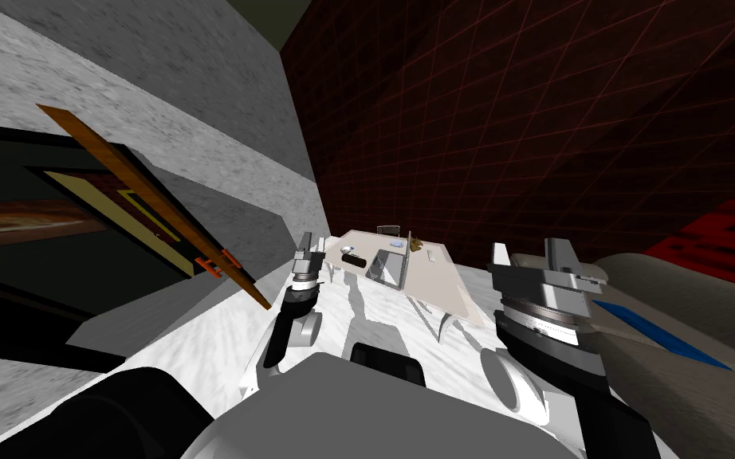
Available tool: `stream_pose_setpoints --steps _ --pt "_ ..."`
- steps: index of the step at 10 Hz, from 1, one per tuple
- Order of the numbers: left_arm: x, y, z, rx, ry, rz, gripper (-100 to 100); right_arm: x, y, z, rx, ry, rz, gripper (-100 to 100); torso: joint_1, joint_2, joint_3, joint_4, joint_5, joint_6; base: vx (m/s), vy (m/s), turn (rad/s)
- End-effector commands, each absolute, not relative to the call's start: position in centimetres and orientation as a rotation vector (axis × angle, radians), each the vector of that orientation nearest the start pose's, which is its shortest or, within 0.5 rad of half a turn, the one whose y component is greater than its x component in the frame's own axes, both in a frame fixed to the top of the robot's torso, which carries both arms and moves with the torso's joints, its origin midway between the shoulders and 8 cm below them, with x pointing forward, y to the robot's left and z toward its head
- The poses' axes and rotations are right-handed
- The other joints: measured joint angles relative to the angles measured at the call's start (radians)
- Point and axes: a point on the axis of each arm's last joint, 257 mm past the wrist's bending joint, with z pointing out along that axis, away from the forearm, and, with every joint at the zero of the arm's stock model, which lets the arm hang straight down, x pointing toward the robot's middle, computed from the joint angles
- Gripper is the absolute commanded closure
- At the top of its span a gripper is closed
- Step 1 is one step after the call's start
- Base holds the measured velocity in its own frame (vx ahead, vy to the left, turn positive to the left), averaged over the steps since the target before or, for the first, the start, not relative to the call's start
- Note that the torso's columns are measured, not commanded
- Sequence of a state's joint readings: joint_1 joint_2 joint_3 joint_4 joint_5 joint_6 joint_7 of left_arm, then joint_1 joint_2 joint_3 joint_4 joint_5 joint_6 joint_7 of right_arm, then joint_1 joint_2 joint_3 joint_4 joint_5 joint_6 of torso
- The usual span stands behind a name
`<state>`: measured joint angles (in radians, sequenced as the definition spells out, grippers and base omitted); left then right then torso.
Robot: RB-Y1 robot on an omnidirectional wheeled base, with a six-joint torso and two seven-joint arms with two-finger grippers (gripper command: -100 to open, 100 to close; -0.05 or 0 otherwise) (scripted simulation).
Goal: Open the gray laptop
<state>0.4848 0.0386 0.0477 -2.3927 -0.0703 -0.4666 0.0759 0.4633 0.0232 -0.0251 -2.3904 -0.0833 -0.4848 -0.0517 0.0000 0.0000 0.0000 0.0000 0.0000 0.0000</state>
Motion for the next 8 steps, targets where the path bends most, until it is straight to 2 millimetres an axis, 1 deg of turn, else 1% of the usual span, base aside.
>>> stream_pose_setpoints --steps 1,3,8 --pt "32.54 27.38 7.21 -0.533 0.601 -1.306 0 31.94 -29.02 8.10 0.629 0.439 1.421 0 0.000 0.041 -0.082 0.041 0.000 0.000 0.000 0.000 0.000" --pt "32.53 27.38 7.22 -0.533 0.601 -1.306 0 31.93 -29.02 8.11 0.629 0.438 1.421 0 0.000 0.175 -0.351 0.176 0.000 0.000 0.000 0.000 0.000" --pt "32.53 27.37 7.23 -0.532 0.601 -1.306 0 31.93 -29.02 8.12 0.629 0.438 1.422 0 0.000 0.544 -1.087 0.544 0.000 0.000 0.000 0.000 0.000"
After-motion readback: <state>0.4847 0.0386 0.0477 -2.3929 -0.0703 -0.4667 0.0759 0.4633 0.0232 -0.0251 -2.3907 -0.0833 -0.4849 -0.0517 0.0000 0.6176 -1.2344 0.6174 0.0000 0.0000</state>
